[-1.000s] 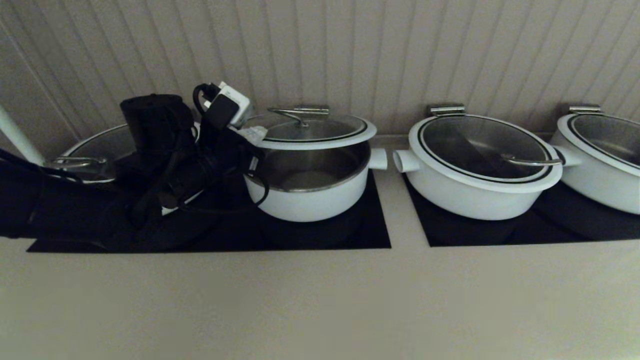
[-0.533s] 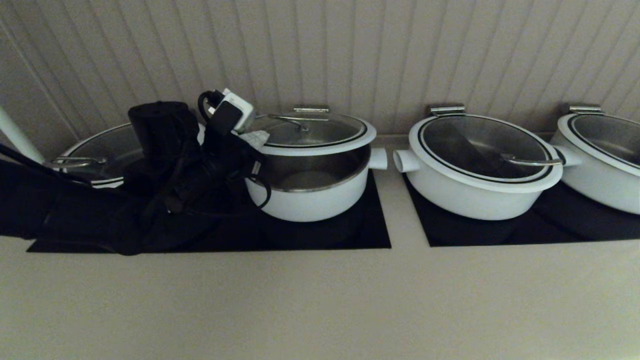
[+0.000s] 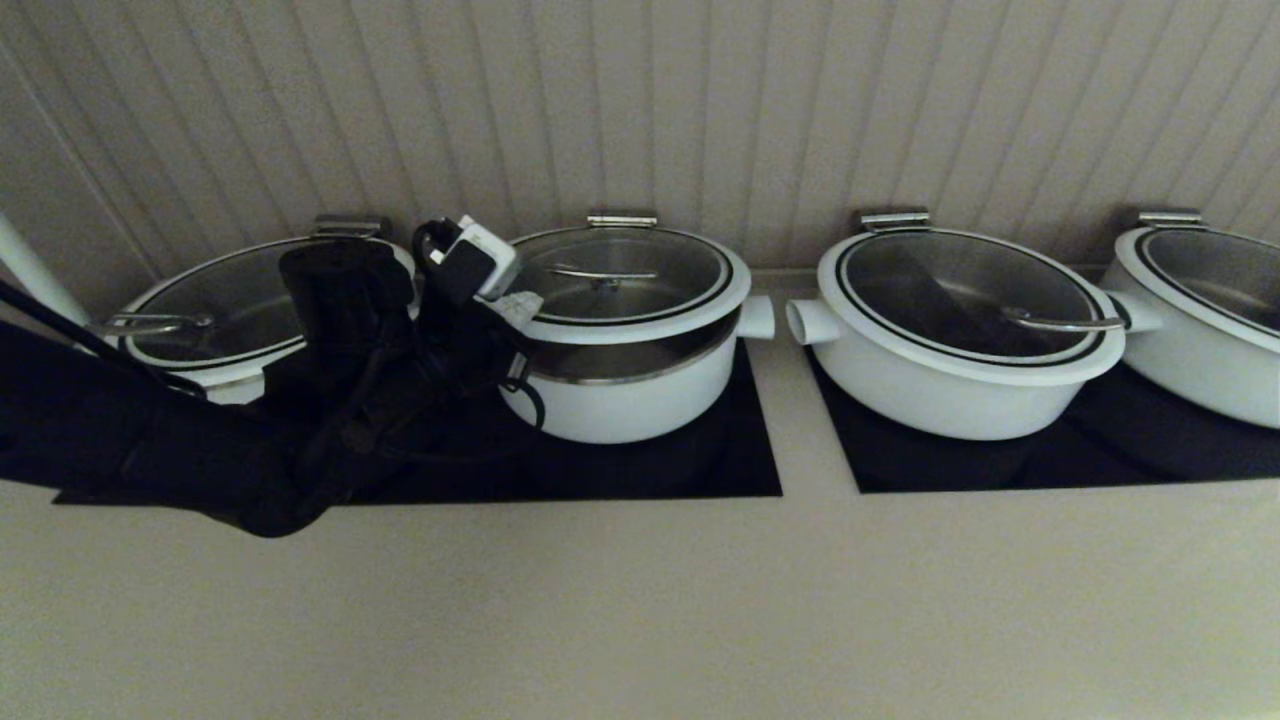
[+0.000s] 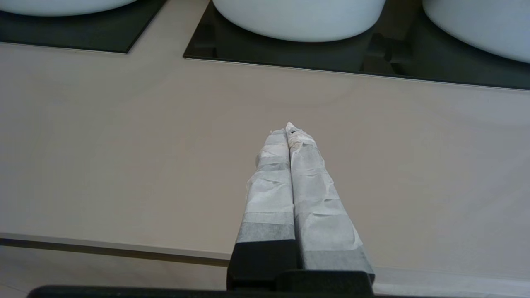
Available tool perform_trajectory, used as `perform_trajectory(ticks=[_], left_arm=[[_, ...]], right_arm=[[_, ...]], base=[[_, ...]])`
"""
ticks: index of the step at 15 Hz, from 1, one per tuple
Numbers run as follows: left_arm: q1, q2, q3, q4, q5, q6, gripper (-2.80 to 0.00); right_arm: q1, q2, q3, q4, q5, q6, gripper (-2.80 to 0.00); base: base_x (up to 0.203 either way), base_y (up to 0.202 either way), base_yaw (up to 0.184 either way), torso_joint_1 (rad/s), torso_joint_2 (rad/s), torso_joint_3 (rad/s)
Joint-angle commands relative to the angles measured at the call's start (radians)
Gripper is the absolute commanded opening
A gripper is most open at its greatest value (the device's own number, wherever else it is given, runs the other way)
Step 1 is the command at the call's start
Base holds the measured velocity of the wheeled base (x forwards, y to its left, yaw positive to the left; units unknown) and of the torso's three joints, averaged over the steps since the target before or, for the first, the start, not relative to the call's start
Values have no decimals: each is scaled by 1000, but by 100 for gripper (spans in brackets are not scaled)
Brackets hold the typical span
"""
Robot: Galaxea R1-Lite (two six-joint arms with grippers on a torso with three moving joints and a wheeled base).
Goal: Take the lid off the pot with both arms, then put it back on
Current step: Close the pot lid
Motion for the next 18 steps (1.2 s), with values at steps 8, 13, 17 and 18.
perform_trajectory(ticks=[8,13,17,18], left_arm=[[-21,18,44,-25,1,3,-280],[-21,40,49,-44,1,4,-280],[-21,56,57,-53,1,3,-280],[-21,57,57,-53,1,2,-280]], right_arm=[[0,0,0,-2,1,-1,-280],[0,0,0,-2,0,-1,-280],[0,0,0,-2,1,-1,-280],[0,0,0,-1,1,-1,-280]], base=[[0,0,0,0,0,0],[0,0,0,0,0,0],[0,0,0,0,0,0],[0,0,0,0,0,0]])
